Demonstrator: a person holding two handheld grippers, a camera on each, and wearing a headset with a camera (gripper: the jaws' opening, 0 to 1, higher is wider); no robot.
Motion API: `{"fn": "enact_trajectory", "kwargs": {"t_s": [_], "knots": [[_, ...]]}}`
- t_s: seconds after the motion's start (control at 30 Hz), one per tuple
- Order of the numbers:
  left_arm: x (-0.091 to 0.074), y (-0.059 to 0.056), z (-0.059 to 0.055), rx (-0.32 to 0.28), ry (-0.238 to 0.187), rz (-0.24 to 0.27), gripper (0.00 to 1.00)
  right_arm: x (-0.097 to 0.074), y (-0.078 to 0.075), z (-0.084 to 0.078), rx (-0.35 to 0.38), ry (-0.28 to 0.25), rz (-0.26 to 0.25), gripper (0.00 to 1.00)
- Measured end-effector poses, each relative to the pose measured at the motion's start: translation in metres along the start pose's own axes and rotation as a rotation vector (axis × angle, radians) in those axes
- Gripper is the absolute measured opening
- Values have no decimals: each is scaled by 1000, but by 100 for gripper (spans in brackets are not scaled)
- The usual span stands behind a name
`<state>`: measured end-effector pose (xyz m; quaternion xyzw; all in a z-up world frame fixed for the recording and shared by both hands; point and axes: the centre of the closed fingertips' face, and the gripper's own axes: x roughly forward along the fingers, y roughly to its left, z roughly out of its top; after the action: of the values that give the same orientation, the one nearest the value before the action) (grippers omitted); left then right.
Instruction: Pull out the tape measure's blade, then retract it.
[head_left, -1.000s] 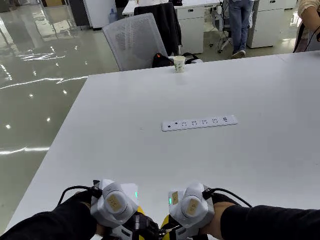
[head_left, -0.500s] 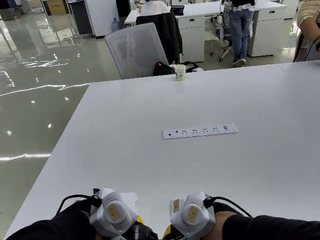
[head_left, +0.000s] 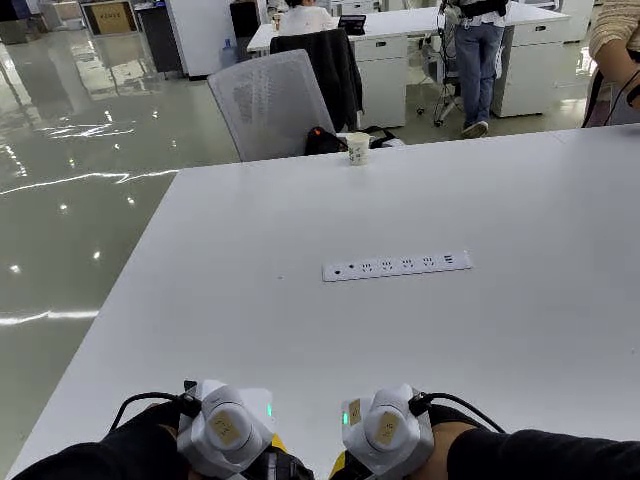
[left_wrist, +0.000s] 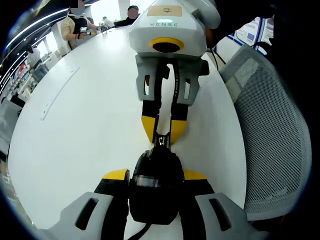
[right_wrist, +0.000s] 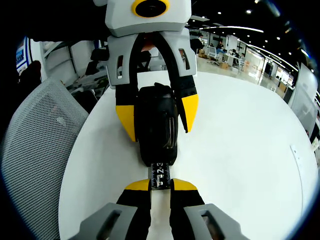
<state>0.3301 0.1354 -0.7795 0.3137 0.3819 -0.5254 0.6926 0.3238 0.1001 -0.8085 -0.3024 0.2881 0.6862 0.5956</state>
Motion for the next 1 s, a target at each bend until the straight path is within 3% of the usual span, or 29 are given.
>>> {"fn": "enact_trajectory", "kwargs": {"t_s": [1.0], "knots": [[0,1,2,-10,-3,3,33,-10,-1,-10,-16,27,-8,10]]}}
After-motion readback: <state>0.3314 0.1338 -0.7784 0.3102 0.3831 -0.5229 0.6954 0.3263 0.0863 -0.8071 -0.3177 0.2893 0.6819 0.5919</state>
